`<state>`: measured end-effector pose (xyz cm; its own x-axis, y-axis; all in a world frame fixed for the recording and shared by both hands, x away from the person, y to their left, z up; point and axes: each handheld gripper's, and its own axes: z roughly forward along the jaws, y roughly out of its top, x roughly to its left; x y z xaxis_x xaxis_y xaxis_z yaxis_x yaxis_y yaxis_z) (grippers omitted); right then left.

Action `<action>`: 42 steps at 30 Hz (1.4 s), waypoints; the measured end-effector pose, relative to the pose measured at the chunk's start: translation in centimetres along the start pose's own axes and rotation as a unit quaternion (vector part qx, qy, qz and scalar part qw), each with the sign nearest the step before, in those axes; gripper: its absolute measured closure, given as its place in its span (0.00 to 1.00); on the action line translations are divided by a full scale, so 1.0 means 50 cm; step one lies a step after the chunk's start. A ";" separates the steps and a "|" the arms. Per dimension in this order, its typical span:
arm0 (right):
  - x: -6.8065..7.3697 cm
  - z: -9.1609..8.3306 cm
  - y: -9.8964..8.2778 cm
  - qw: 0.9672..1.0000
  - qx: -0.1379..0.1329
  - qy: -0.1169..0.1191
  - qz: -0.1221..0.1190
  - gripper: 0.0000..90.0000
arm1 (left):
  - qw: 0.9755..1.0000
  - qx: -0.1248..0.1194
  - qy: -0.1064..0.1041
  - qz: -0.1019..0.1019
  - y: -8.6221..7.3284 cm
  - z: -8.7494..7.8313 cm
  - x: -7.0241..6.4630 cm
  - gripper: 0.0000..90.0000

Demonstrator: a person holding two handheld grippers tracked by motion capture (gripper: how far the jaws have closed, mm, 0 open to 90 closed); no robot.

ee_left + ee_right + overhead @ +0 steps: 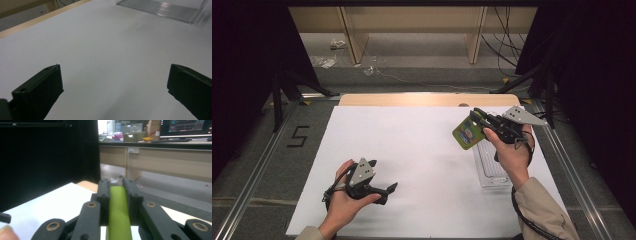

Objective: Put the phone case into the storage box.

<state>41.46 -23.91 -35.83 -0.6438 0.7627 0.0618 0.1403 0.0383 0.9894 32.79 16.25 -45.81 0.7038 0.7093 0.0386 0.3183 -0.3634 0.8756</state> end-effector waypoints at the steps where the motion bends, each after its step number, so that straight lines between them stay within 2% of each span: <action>1: 0.001 0.000 0.001 1.000 0.002 0.003 -0.004 0.86 | 1.000 0.000 0.000 0.000 0.000 0.000 0.000 0.00; 9: 0.009 0.005 0.004 0.999 0.014 0.039 -0.017 0.86 | 1.000 -0.001 -0.001 0.000 0.000 0.000 0.000 0.00; 15: 0.018 0.009 0.006 0.997 0.024 0.071 -0.026 0.86 | 1.000 -0.003 -0.004 0.003 0.001 0.001 -0.002 0.00; 19: 0.025 0.012 0.007 0.993 0.038 0.106 -0.037 0.86 | 1.000 -0.003 -0.004 0.004 0.001 0.001 -0.002 0.00; 23: 0.034 0.016 0.008 0.987 0.054 0.140 -0.050 0.86 | 1.000 -0.004 -0.005 0.004 0.001 0.001 -0.002 0.00; 29: 0.046 0.022 0.003 0.981 0.070 0.172 -0.061 0.86 | 1.000 -0.005 -0.008 0.006 0.001 0.001 -0.003 0.00; 36: 0.064 0.026 -0.004 0.974 0.085 0.198 -0.069 0.86 | 1.000 -0.006 -0.018 0.011 0.002 0.004 -0.008 0.00; 42: 0.084 0.030 -0.013 0.967 0.100 0.223 -0.075 0.86 | 0.999 -0.007 -0.039 0.019 0.010 0.013 -0.017 0.00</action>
<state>39.79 -19.74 -36.44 -0.9221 0.3867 0.0133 0.1331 0.2847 0.9493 32.76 15.10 -45.71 0.7627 0.6458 0.0353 0.2815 -0.3806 0.8809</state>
